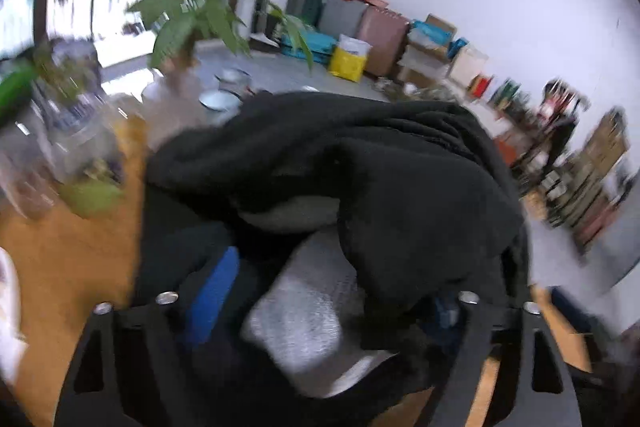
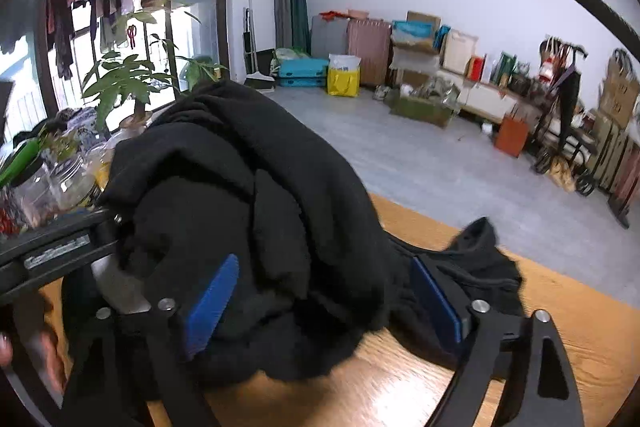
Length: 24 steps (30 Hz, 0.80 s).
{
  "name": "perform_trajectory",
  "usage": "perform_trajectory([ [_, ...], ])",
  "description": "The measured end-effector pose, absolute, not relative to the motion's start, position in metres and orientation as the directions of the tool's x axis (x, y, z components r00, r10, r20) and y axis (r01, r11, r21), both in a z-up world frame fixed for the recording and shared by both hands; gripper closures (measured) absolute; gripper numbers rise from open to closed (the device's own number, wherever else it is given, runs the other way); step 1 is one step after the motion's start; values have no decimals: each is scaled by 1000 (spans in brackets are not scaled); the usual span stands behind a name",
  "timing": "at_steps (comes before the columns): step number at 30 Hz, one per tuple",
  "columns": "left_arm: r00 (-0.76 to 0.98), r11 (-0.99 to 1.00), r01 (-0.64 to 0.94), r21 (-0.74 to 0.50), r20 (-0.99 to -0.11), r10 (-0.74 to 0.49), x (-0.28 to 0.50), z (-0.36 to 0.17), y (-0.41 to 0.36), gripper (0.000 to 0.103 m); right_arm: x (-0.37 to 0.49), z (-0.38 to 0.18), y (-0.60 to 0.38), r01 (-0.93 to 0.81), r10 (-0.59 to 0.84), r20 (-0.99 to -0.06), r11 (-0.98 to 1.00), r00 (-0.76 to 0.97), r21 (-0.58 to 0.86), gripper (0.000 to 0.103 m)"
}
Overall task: Fold clothes
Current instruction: 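Grasp the black garment in the pile with both grippers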
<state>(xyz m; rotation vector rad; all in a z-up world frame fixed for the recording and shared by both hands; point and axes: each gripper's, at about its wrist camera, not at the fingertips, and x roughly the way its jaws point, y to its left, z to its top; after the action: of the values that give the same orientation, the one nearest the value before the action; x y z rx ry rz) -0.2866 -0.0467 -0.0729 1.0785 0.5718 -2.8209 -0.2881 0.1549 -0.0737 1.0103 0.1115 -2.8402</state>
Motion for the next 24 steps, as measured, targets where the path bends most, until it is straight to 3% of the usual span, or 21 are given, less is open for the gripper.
perform_trajectory([
  [4,-774,-937,121,-329,-622,119,-283,-73,-39,58,-310,-84,154,145,-123,-626,-989,-770,16,24],
  [5,-781,-945,99,-311,-613,121,-280,-71,-34,72,-312,-84,154,160,-140,-621,-987,-771,24,37],
  [8,-798,-958,46,-282,-588,134,-272,-66,-23,89,-315,-86,151,181,-163,-615,-983,-772,34,72],
  [10,-799,-952,30,-305,-580,161,-271,-65,-23,91,-310,-87,148,183,-158,-613,-983,-774,22,85],
  [13,-778,-934,23,-357,-593,208,-268,-67,-32,93,-293,-88,143,203,-147,-610,-979,-779,-23,93],
  [24,-674,-912,32,-409,-683,283,-173,-70,-34,98,-169,-76,156,233,-185,-628,-973,-756,7,95],
])
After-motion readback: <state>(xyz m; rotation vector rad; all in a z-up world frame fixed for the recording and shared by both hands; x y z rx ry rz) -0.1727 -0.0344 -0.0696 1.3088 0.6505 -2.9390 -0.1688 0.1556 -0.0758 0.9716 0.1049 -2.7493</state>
